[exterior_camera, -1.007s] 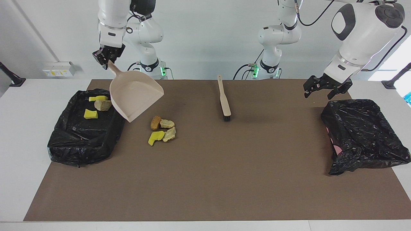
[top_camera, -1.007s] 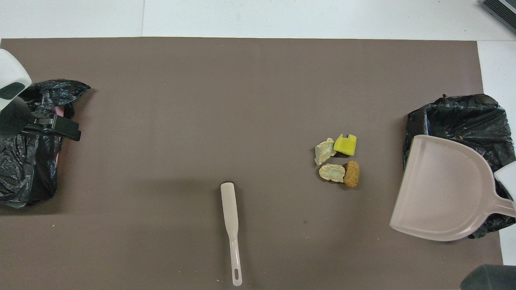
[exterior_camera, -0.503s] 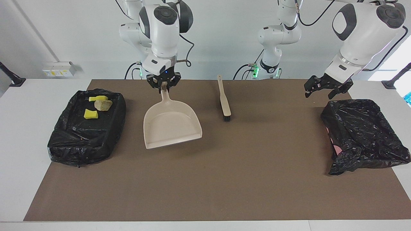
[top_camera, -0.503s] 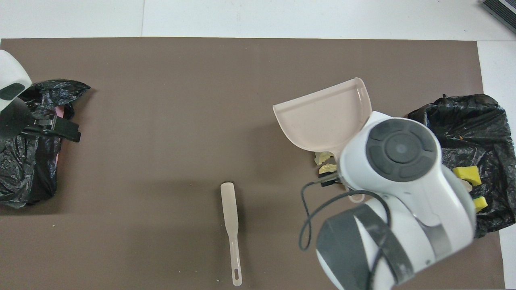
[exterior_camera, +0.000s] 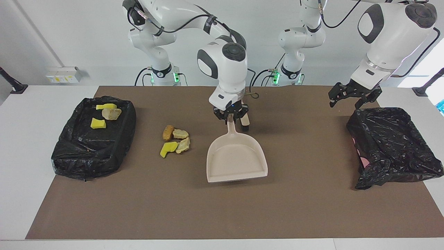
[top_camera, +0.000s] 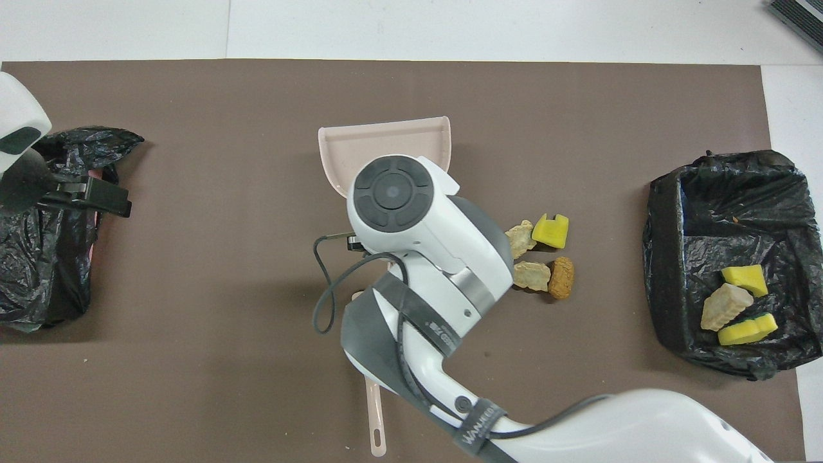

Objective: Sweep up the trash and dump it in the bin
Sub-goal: 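Carry the empty dustpan back and set it down with the right gripper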

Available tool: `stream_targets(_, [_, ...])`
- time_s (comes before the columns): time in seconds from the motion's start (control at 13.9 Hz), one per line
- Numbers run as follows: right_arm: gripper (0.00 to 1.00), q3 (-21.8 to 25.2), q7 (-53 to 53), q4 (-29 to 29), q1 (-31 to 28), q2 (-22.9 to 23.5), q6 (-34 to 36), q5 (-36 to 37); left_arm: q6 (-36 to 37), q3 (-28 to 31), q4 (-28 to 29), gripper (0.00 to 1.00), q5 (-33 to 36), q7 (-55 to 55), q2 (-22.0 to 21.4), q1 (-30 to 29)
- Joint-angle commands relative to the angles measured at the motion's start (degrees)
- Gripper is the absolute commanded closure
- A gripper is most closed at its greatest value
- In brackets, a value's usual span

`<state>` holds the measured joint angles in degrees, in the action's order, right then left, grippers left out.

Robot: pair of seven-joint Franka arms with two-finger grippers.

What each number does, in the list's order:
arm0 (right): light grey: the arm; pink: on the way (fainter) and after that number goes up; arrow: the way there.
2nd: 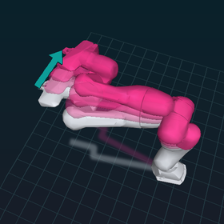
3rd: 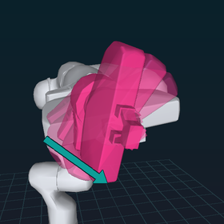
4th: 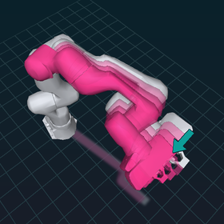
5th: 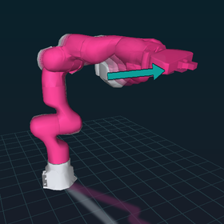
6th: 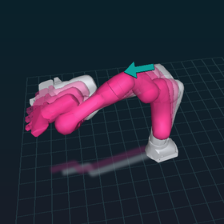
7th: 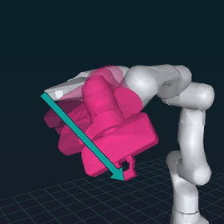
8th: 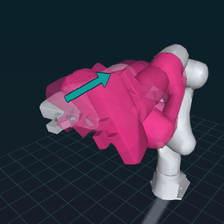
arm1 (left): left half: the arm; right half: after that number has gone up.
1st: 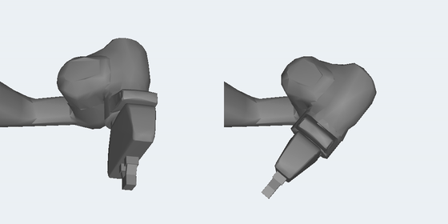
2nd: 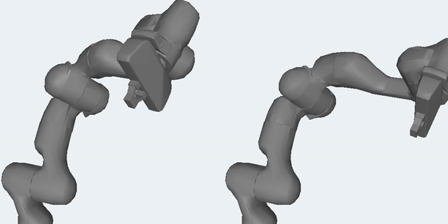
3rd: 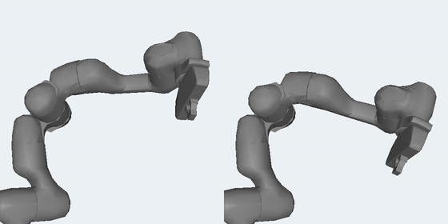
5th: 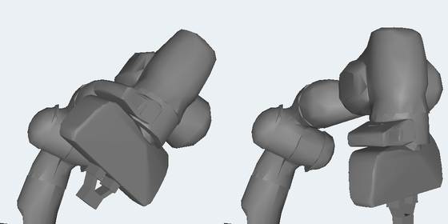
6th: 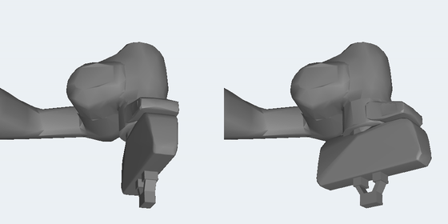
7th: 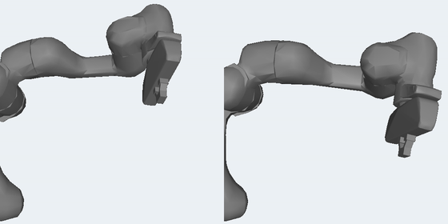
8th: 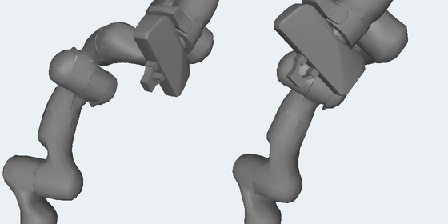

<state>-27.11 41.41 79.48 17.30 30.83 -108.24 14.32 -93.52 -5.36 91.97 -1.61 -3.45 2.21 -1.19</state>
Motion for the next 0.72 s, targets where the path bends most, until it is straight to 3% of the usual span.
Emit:
stream_targets(0.0, [1.0,1.3,1.4,-10.2,2.6,9.9,-2.6,3.3,-1.8,0.0,0.9,0.0,0.5,0.2,-0.4,0.4])
stream_targets(0.22, [1.0,1.8,1.5,-10.0,3.3,14.0,-6.6,3.7,-3.4,-0.1,2.6,0.0,0.5,-0.2,-1.0,0.5])
stream_targets(0.36, [1.0,2.1,1.5,-9.9,3.7,14.3,-6.4,4.0,-3.5,-0.1,2.7,0.0,0.5,-0.4,-1.0,0.4])
stream_targets(0.43, [0.83,2.1,1.5,-9.6,3.8,14.3,-6.5,4.0,-3.5,-0.2,2.8,0.0,0.5,-0.3,-1.0,0.5])
stream_targets(0.5, [0.46,2.0,1.6,-9.4,3.8,13.9,-6.5,4.0,-3.6,-0.3,2.9,0.0,0.5,0.0,-1.0,0.6])
stream_targets(0.58, [0.02,2.0,1.6,-9.0,3.8,12.9,-6.4,4.1,-4.0,-0.2,3.2,0.0,0.5,0.3,-0.9,1.4])
stream_targets(0.65, [0.0,1.9,1.4,-8.0,3.1,11.1,-6.0,4.0,-4.9,-0.2,3.7,0.0,0.5,0.4,-0.9,2.1])
